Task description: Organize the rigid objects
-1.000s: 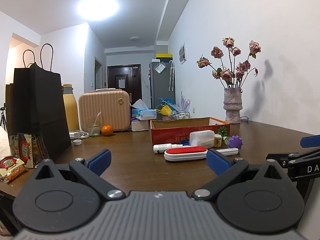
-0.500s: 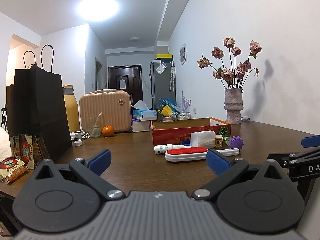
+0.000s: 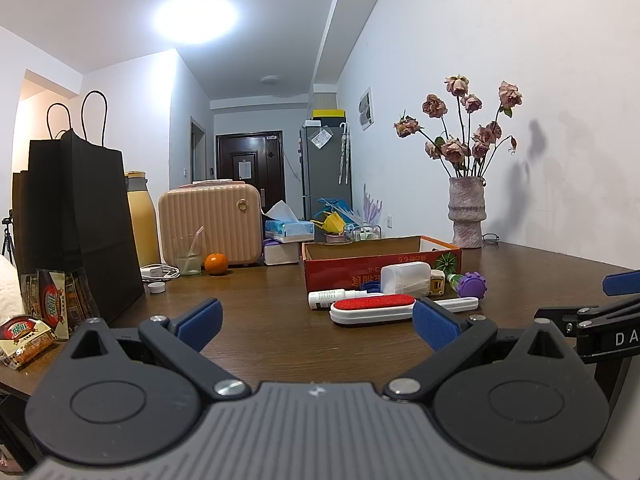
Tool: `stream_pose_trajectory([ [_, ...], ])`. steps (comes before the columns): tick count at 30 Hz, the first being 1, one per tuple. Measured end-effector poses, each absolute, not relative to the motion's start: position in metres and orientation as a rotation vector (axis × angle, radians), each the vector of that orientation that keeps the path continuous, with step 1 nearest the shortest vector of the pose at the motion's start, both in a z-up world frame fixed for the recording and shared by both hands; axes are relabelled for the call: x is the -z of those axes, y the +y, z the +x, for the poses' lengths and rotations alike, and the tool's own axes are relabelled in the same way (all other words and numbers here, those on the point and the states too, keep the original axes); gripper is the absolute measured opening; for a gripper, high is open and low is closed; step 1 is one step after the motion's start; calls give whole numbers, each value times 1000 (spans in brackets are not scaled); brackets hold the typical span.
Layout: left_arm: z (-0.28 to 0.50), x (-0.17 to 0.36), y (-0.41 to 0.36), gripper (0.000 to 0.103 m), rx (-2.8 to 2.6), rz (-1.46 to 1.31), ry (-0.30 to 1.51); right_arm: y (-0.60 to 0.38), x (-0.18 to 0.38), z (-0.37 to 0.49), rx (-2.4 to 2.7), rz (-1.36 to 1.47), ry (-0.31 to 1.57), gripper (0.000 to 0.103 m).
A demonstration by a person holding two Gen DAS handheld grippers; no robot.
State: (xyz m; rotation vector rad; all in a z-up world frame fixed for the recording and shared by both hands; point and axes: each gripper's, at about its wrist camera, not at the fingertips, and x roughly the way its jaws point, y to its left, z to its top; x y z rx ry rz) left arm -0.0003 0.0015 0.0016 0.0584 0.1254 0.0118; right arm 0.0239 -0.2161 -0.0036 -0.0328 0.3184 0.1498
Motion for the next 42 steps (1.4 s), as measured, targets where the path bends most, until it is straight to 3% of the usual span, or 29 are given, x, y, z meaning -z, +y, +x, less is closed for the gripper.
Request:
stream_pose_trajectory([
  [30,-1,-3,-3,103,-11,78,116,-218,5,22,-148,-34,321,103],
  [42,47,1,-5,103,-64,125,108,-238,15,70,-120,23,315,103],
])
